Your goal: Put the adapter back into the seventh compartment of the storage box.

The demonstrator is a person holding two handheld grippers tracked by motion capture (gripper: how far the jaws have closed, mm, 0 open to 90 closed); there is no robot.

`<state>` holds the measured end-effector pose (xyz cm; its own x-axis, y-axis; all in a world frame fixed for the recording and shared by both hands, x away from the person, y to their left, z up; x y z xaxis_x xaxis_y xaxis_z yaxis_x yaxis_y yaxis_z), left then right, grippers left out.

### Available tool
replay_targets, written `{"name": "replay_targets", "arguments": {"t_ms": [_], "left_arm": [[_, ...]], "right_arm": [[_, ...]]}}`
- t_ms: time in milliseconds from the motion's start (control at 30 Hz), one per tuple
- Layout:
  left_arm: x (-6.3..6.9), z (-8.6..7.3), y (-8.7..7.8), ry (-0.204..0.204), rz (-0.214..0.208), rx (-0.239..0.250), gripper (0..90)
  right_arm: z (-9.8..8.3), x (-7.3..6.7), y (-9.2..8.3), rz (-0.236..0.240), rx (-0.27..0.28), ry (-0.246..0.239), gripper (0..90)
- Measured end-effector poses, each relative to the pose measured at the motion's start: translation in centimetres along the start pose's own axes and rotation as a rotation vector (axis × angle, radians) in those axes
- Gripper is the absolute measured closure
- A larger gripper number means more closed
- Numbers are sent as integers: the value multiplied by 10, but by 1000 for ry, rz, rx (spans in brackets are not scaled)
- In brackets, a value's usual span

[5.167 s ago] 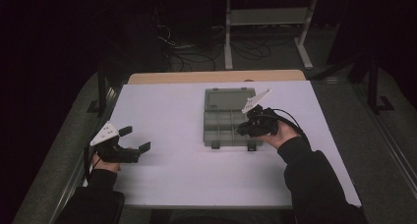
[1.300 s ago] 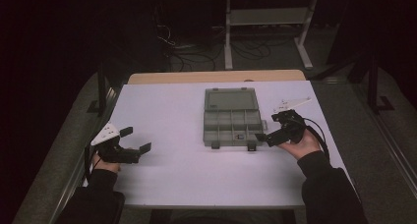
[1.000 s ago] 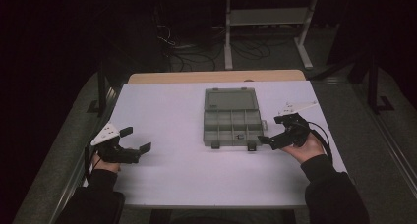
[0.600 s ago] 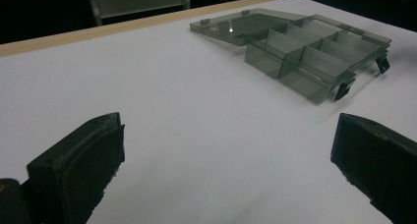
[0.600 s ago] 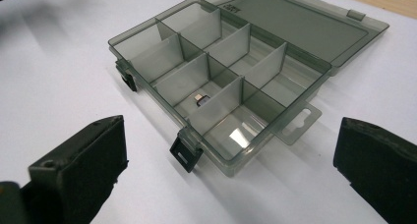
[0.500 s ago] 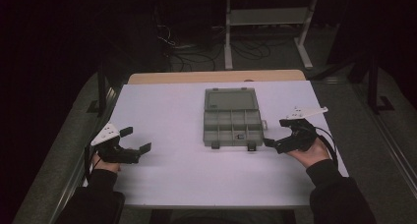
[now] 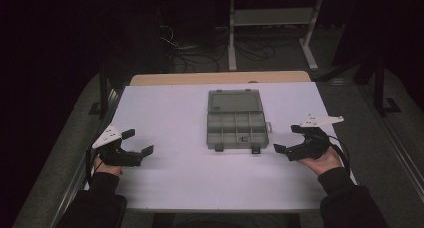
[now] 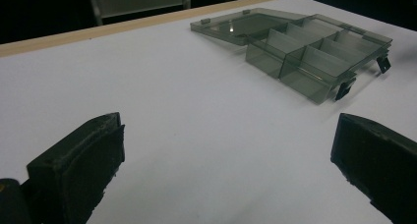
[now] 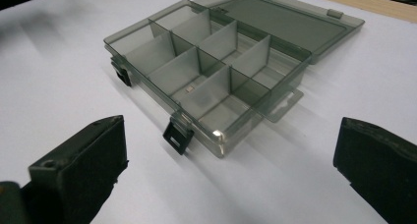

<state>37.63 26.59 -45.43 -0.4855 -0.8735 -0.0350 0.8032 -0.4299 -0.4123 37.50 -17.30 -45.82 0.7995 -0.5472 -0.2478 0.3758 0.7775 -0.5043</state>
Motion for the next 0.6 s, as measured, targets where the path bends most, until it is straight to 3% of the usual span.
{"name": "replay_targets", "arguments": {"t_ms": [600], "left_arm": [[1,0,-1,0,-4,1,0]], "right_arm": [[-20,7,-19,-42,52,35,0]]}}
Point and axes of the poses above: each handheld gripper's, and its own axes: y roughly forward along the jaws, z roughly out of its top, x roughly to its right, the point moved 10 cm from there along y, roughly forward along the jaws, and after that the axes turned 13 degrees about z, right-handed, at the moved point
